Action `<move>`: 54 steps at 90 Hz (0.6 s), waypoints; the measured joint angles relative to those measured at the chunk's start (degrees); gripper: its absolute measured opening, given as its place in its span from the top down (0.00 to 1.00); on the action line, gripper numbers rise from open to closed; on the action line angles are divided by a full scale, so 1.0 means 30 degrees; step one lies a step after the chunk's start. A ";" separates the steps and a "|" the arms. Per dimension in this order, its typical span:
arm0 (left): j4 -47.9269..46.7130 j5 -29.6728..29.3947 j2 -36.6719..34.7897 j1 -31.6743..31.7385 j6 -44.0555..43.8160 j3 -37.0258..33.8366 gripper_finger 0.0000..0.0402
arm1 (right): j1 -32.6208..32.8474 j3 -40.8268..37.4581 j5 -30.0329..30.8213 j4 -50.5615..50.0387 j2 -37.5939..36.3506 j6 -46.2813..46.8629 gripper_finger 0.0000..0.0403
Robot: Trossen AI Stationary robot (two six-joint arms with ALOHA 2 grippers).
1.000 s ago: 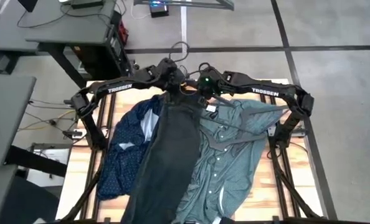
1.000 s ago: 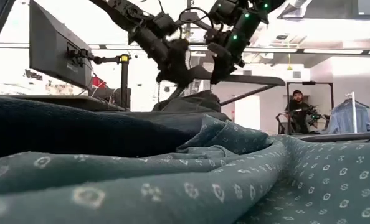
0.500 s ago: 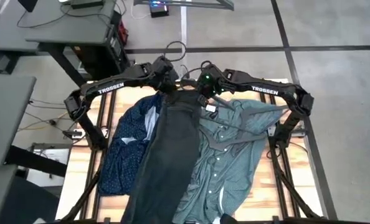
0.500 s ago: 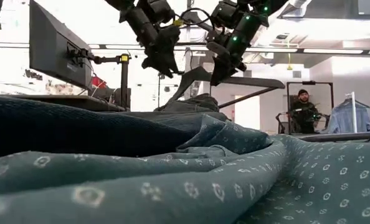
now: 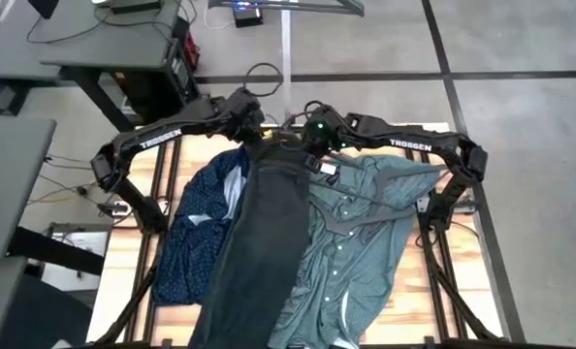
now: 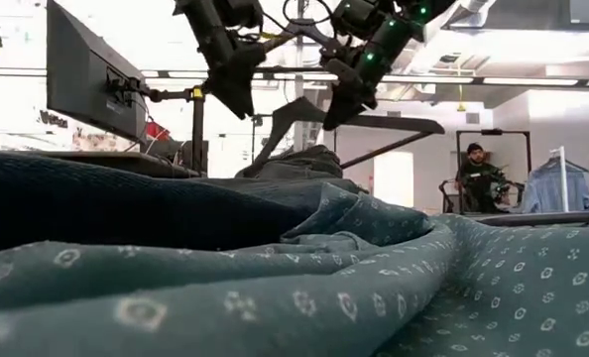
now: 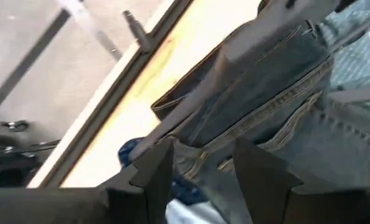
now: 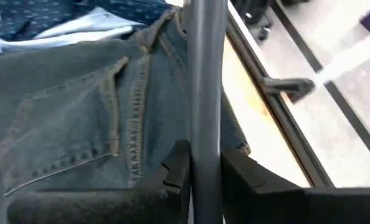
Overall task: Hang clothes
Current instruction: Hang the black pants on the rack
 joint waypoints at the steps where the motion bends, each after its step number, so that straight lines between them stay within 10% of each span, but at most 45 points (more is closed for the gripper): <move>1: -0.0029 0.0009 -0.0070 0.0000 0.0000 0.0005 0.63 | 0.0013 -0.0001 -0.0025 0.0017 0.0052 -0.0017 0.89; 31: -0.0024 0.0481 -0.0793 -0.0454 -0.3996 -0.1213 0.63 | -0.0172 -0.0073 -0.0247 -0.0113 0.0826 0.0274 0.90; 54: 0.6646 -0.1671 -0.1114 -0.2789 -1.0982 -0.6323 0.63 | -0.0581 -0.0073 -0.0325 -0.0166 0.0768 0.0580 0.90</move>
